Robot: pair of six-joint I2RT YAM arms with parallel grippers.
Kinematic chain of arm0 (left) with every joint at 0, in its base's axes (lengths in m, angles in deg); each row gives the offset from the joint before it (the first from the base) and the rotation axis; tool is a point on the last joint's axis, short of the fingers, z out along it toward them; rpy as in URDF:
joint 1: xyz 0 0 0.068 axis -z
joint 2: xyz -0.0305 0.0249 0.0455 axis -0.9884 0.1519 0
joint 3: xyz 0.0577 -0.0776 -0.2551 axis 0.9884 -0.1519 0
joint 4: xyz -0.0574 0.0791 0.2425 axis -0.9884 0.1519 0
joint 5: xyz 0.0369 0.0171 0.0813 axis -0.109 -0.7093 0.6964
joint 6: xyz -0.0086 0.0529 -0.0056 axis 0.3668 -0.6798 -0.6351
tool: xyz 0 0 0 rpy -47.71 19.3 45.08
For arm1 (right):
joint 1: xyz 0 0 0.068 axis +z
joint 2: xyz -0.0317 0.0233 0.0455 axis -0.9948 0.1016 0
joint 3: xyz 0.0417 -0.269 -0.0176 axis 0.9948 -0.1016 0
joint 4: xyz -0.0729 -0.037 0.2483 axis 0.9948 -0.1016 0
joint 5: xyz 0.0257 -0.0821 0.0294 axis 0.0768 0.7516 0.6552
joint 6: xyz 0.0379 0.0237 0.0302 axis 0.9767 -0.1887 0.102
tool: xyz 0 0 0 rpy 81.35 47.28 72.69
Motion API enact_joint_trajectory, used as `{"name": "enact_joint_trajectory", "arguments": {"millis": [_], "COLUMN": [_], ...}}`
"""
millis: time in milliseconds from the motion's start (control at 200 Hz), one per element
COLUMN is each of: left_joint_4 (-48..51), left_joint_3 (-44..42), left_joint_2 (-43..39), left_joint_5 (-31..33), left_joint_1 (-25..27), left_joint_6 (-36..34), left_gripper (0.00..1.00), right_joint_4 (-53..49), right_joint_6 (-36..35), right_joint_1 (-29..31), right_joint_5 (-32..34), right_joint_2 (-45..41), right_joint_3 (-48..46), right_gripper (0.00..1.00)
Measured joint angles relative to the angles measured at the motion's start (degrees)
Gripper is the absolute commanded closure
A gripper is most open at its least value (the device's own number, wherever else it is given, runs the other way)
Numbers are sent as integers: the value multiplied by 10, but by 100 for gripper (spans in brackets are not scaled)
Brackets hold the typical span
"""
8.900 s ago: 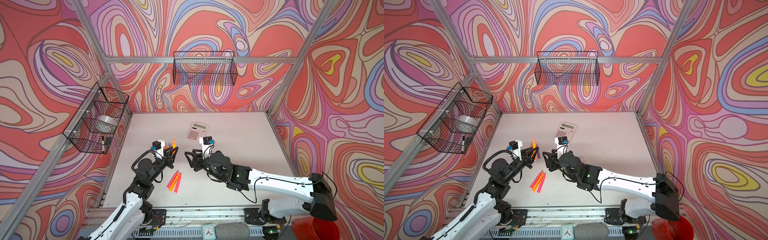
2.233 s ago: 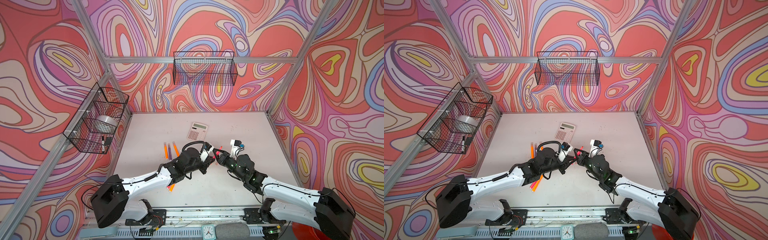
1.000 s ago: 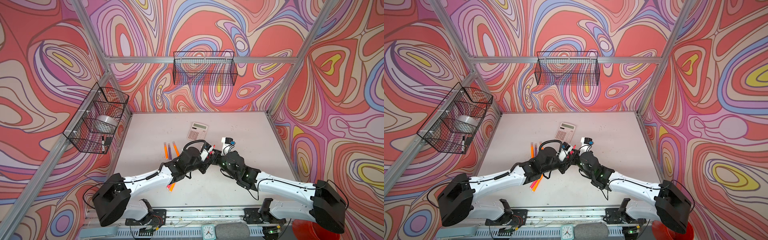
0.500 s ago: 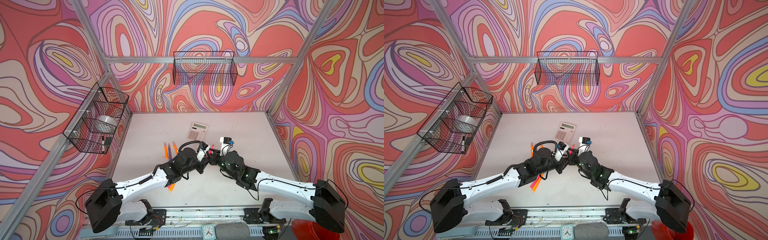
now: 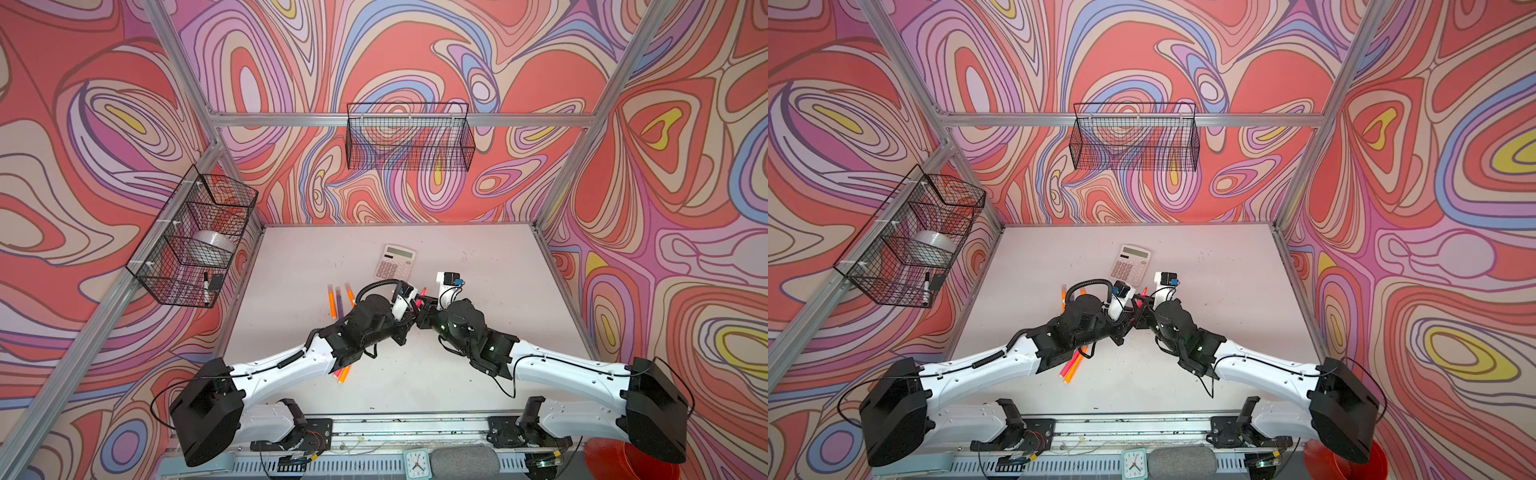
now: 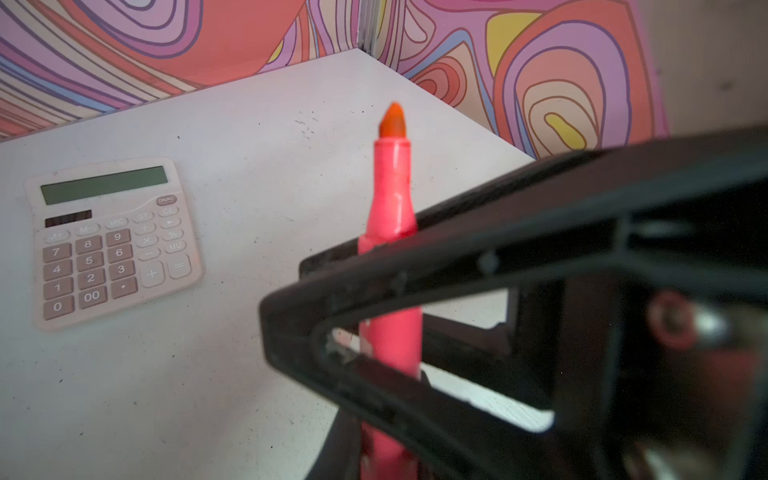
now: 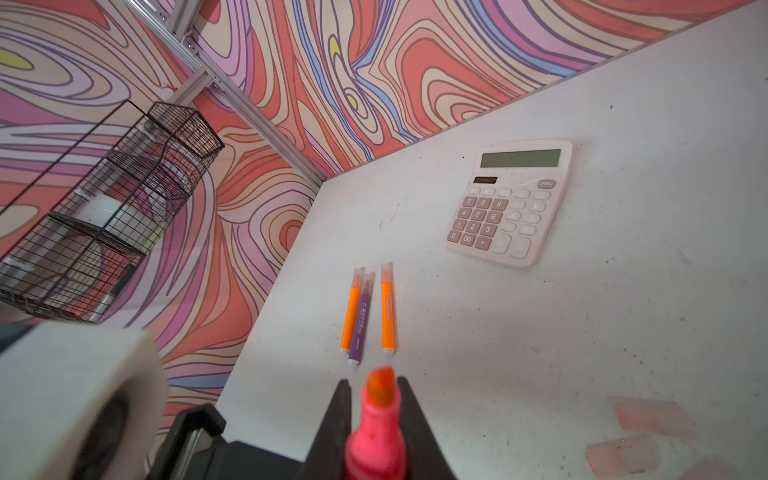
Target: Insert the pens into the pen caps
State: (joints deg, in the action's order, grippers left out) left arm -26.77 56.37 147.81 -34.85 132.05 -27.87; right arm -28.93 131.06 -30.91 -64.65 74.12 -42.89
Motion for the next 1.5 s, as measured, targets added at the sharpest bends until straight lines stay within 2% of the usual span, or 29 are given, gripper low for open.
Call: {"name": "enact_joint_trajectory", "arguments": {"millis": [90, 195, 391, 591, 731, 886, 1121, 1497], "left_joint_4": [-7, -39, -127, -163, -189, -198, -198, -198], "left_joint_3": [-4, -25, -129, -175, -176, -178, -179, -179], "left_joint_2": [0, -7, -51, -99, -123, -132, -133, -135], "left_joint_5": [-7, 5, 82, 106, 101, 92, 80, 71], "left_joint_1": [6, -3, -61, -64, -64, -64, -64, -64], "left_joint_6": [2, 18, 58, 51, 49, 45, 42, 39], "left_gripper": [100, 100, 100, 100, 100, 100, 100, 100], "right_joint_4": [-4, -28, -104, -178, -238, -289, -319, -325], "right_joint_6": [-7, -7, 8, 45, 50, 50, 38, 12], "right_joint_1": [-2, 0, 1, 1, -12, -49, -83, -110], "right_joint_5": [9, 19, 82, 148, 152, 119, 74, 27], "right_joint_2": [-2, -17, -71, -96, -24, 73, 146, 277], "right_joint_3": [3, 2, 1, -25, -4, 36, 48, 126], "right_gripper": [35, 30, 31, 37, 42, 48, 51, 62]}}
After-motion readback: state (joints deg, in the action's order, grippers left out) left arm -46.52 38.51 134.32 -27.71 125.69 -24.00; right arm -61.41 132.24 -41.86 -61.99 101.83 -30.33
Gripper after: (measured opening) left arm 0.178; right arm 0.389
